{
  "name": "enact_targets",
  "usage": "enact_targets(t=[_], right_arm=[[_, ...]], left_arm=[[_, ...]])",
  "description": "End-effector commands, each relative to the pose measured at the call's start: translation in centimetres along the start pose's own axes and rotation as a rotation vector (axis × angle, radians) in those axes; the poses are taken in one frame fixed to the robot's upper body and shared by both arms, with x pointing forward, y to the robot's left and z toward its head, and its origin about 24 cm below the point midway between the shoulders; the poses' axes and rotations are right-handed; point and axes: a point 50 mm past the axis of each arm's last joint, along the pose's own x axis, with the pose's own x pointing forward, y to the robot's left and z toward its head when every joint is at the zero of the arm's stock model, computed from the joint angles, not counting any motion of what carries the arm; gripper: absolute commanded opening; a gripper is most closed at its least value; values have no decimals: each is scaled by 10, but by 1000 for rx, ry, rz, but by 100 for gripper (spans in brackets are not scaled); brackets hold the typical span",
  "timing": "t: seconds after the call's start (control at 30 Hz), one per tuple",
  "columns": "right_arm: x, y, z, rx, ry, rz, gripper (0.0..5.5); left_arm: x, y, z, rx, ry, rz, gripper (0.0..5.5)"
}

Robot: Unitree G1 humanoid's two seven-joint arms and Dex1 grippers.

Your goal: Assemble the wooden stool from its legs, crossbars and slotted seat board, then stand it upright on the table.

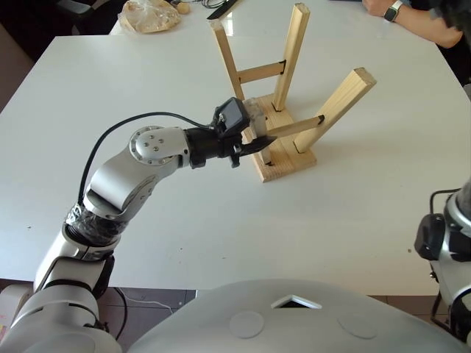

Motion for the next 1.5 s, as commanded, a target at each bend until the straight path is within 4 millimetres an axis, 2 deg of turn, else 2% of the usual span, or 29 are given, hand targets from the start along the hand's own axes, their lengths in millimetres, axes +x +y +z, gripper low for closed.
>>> enact_targets(t=[0.03,0.13,0.23,0.27,0.33,0.43,0.5,0.57,0.63,0.7,0.77,0.87,0.93,0.97,1.0,1.07,1.13,1.2,1.27,1.33,1.37,1.4,1.43,1.47,1.5], right_arm=[[-5,25,-48,121,168,-62,320],[-23,45,-107,246,420,-64,320],[-63,70,-169,290,757,-44,320],[-77,77,-183,294,850,-43,320],[-94,91,-196,303,948,3,320],[-91,96,-194,307,923,33,320],[-79,90,-183,292,839,47,320],[-60,84,-160,296,686,86,320],[-39,75,-124,349,472,123,320],[-22,53,-84,427,242,107,320],[-13,15,-51,432,77,31,320],[-19,-66,-30,285,5,-241,320],[-40,-122,-32,113,62,-492,320],[-56,-146,-42,-26,165,-606,320],[-74,-163,-53,-146,272,-685,320],[-103,-176,-82,-287,474,-729,320],[-118,-168,-114,-420,641,-648,320],[-122,-149,-144,-459,725,-531,320],[-109,-119,-168,-439,715,-401,320],[-77,-74,-176,-385,602,-228,320],[-53,-37,-168,-252,477,-117,320],[-35,-3,-152,-111,346,-2,320],[-17,32,-123,88,187,113,320],[-9,57,-95,240,73,223,320],[-8,69,-78,314,21,303,320]], left_arm=[[-10,4,-59,-75,356,106,204],[-9,2,-59,-81,360,94,204],[-9,1,-58,-85,359,83,204],[-9,2,-57,-86,361,80,204],[-9,2,-56,-91,366,76,204],[-10,3,-55,-94,370,73,204],[-10,4,-55,-98,373,77,204],[-10,5,-57,-104,378,84,204],[-11,4,-59,-109,389,88,204],[-13,3,-62,-115,400,86,204],[-14,3,-66,-119,413,84,204],[-15,2,-71,-126,430,81,204],[-16,1,-74,-128,439,78,204],[-16,1,-74,-128,442,76,204],[-15,1,-74,-127,442,74,204],[-15,1,-73,-126,440,70,204],[-15,1,-72,-126,437,65,204],[-15,2,-70,-121,432,59,204],[-15,3,-67,-117,425,52,204],[-15,3,-65,-115,421,46,204],[-15,2,-65,-114,421,40,204],[-15,1,-65,-114,422,35,204],[-16,-1,-65,-116,425,25,204],[-18,-4,-65,-117,430,13,204],[-20,-5,-65,-115,435,5,204]])
